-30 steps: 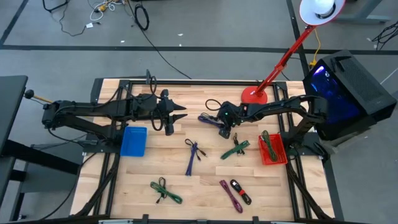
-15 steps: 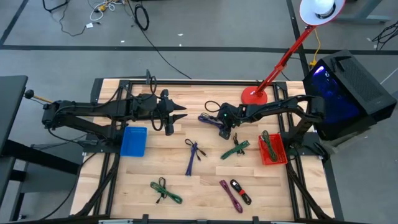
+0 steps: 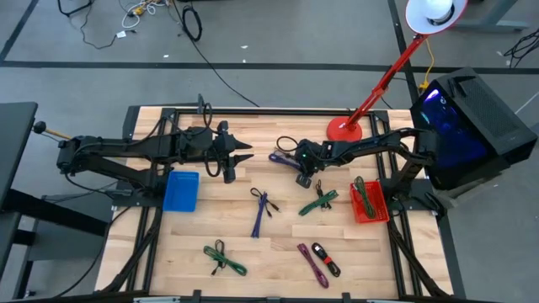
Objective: Pick & Place USB Port
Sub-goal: Put the black and violet charger cable into the red basket
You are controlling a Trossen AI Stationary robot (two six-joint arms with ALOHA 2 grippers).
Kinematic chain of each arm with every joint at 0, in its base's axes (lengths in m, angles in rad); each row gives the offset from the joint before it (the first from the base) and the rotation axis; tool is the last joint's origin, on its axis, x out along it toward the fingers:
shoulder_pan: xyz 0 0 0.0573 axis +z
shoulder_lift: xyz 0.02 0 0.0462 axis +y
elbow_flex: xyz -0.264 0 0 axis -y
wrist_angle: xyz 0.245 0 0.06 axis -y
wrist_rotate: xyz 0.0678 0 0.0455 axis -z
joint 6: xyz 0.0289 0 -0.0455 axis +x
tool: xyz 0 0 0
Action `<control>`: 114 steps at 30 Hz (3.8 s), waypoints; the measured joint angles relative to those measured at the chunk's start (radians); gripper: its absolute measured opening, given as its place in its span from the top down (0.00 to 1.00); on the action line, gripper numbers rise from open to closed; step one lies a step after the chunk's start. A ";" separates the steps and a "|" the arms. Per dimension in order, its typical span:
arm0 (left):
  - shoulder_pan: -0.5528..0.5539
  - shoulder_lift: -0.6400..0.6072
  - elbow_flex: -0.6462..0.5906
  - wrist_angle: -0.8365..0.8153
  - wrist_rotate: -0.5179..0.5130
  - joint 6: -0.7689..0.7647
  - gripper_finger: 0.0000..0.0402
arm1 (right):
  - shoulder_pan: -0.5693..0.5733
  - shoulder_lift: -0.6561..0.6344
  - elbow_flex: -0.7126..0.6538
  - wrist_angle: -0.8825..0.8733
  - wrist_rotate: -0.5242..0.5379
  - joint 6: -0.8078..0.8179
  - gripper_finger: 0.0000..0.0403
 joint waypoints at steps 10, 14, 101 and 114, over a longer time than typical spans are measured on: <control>0.000 0.000 0.000 -0.012 0.000 0.000 0.69 | 0.005 -0.108 -0.009 -0.019 -0.132 0.009 0.97; 0.000 0.000 0.000 -0.014 0.000 0.000 0.69 | 0.002 -0.224 -0.007 -0.023 -0.085 0.028 0.97; 0.000 0.000 0.000 -0.178 0.000 0.000 0.69 | 1.252 -0.369 -0.004 -1.145 0.215 2.050 0.69; 0.000 0.000 0.000 -0.178 0.000 -0.022 0.69 | 1.249 -0.369 -0.004 -1.294 0.229 2.054 0.56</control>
